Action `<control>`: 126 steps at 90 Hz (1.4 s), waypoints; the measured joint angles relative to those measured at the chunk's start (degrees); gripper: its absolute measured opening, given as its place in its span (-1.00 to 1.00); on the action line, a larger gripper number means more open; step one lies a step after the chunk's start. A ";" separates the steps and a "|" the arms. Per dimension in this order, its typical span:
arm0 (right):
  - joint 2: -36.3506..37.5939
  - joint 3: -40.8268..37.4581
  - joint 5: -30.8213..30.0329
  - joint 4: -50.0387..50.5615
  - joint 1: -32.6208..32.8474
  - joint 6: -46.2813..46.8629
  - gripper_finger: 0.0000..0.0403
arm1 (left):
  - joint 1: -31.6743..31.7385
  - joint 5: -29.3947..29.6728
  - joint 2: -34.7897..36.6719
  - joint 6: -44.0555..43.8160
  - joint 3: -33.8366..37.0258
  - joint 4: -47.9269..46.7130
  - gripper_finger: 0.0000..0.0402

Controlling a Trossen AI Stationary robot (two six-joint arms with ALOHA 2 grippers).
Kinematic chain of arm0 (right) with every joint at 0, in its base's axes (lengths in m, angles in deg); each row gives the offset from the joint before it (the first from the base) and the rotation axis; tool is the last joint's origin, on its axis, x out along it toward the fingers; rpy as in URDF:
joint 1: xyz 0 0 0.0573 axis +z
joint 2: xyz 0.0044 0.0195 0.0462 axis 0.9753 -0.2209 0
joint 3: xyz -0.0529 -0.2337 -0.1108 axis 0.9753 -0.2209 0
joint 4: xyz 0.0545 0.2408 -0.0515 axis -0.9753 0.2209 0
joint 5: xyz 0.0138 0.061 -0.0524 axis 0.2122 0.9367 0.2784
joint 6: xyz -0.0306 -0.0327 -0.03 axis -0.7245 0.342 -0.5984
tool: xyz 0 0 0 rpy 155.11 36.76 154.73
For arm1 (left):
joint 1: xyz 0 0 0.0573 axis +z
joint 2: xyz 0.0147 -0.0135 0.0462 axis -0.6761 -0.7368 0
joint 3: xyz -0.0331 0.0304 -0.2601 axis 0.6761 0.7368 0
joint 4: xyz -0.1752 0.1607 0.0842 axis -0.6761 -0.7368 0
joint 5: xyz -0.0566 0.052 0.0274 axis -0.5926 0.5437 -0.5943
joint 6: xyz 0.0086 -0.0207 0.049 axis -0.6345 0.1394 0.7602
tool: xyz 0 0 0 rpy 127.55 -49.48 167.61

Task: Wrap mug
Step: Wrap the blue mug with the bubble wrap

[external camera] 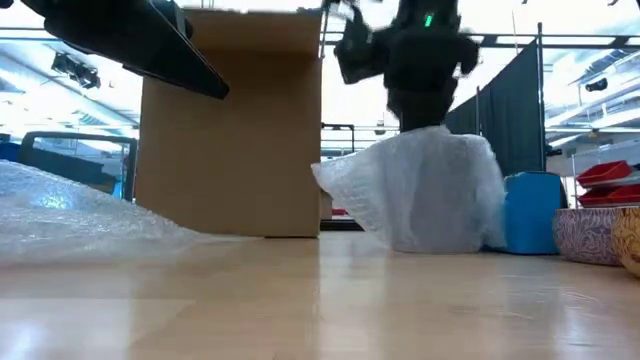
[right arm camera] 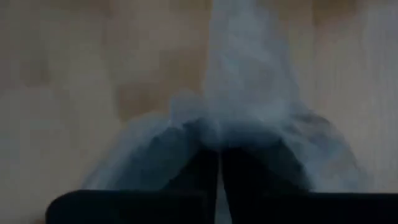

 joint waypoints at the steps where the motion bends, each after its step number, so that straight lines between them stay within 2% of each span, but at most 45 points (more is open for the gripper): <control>1: 0.18 0.28 -0.11 0.38 0.10 0.00 -1.00 | 0.00 -0.01 0.00 0.00 0.00 0.00 -0.32; 12: 1.50 1.42 -3.45 3.32 0.65 1.04 -1.00 | 0.00 0.00 0.00 0.00 0.00 -0.08 -0.32; 26: 1.87 0.49 -5.12 -0.26 0.65 1.27 -1.00 | 0.00 0.00 0.00 0.00 0.00 0.01 -0.32; 32: 1.85 -1.10 -4.55 -4.10 0.65 0.92 -1.00 | 0.00 -0.01 0.00 0.00 0.00 0.04 -0.32; 73: 1.85 -10.21 1.61 -10.08 -0.40 2.06 -1.00 | 0.00 0.00 0.01 0.00 0.00 0.01 -0.32; 96: 2.80 -5.58 1.57 -5.05 0.93 2.45 -1.00 | 0.00 0.00 0.01 0.00 0.00 -0.02 -0.32; 107: 3.51 -3.61 -1.35 -2.65 2.06 3.03 -1.00 | 0.00 -0.02 0.02 0.00 0.00 0.00 -0.32; 117: 3.41 -3.98 -3.50 -3.60 2.35 3.47 -1.00 | 0.00 0.00 0.00 0.00 0.00 0.02 -0.32; 126: 2.92 -6.39 -3.64 -8.53 2.35 3.16 -1.00 | 0.00 -0.01 0.00 0.00 0.00 0.07 -0.32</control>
